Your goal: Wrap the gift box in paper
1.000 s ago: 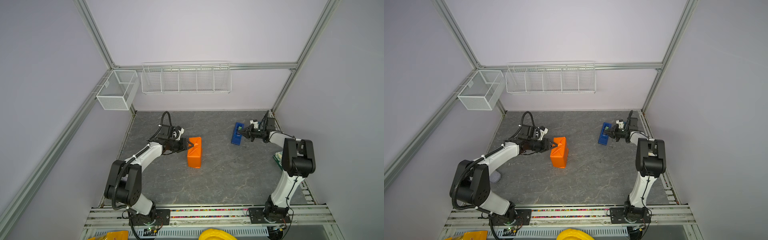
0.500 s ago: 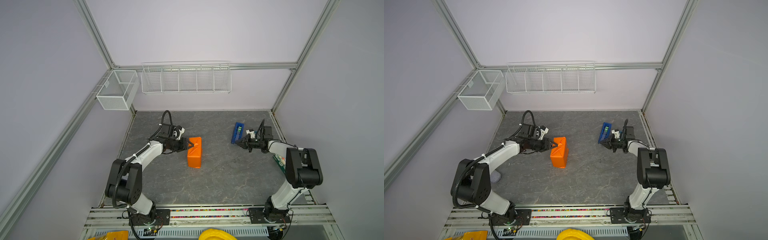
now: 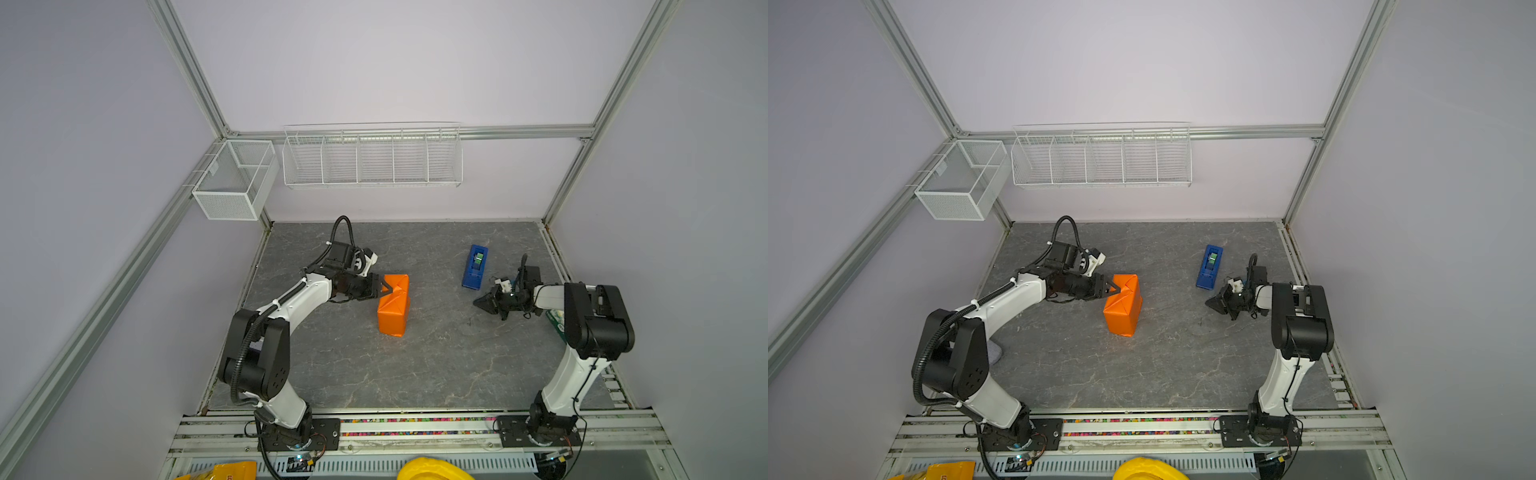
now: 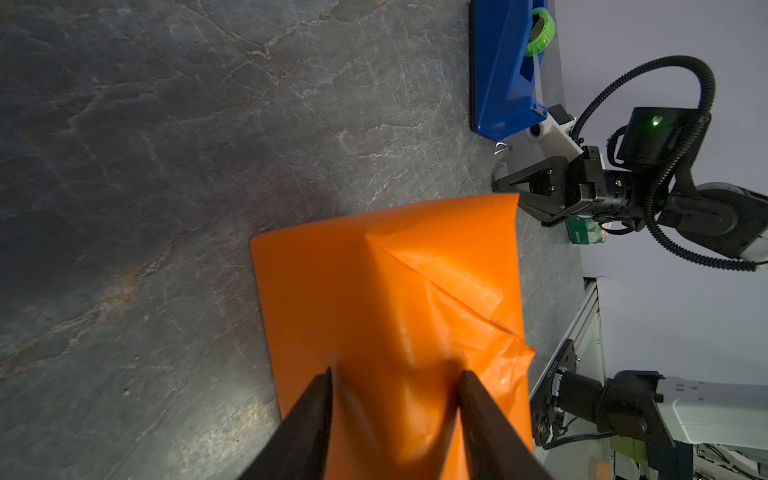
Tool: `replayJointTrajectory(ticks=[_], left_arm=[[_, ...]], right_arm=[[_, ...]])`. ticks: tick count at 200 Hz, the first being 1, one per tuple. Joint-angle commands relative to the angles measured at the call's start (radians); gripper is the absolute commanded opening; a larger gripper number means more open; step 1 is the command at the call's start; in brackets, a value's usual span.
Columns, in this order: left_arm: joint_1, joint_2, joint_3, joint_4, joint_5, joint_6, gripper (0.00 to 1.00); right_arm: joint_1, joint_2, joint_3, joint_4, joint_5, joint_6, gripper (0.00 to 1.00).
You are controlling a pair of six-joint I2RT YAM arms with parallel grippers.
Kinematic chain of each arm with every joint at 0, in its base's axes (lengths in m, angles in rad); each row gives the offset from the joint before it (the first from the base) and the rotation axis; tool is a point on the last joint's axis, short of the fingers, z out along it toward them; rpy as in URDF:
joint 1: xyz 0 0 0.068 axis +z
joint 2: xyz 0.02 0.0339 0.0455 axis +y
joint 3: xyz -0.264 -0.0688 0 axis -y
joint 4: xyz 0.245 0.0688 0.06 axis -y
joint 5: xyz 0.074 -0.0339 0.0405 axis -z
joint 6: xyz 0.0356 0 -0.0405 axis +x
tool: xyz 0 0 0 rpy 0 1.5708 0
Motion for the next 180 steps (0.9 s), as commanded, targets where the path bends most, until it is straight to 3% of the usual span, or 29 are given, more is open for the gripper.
replayJointTrajectory(ticks=[1, 41, 85, 118, 148, 180], left_arm=[[-0.049, 0.075, 0.006, -0.147, -0.095, 0.076, 0.49], [-0.112, 0.123, 0.069, -0.175, -0.088, 0.134, 0.49], [-0.158, 0.166, 0.127, -0.202, -0.052, 0.197, 0.49], [-0.168, 0.185, 0.151, -0.215, -0.013, 0.235, 0.49], [-0.171, 0.186, 0.162, -0.236, -0.011, 0.259, 0.49], [-0.171, 0.180, 0.163, -0.239, -0.009, 0.267, 0.49]], right_arm=[[0.012, -0.148, 0.016, -0.107, 0.007, -0.088, 0.07], [0.074, -0.311, 0.079, -0.302, -0.065, -0.219, 0.07], [0.266, -0.400, 0.228, -0.487, -0.133, -0.365, 0.07], [0.445, -0.324, 0.354, -0.555, -0.193, -0.446, 0.07], [0.558, -0.210, 0.525, -0.696, -0.213, -0.621, 0.07], [0.594, -0.120, 0.601, -0.805, -0.185, -0.768, 0.07]])
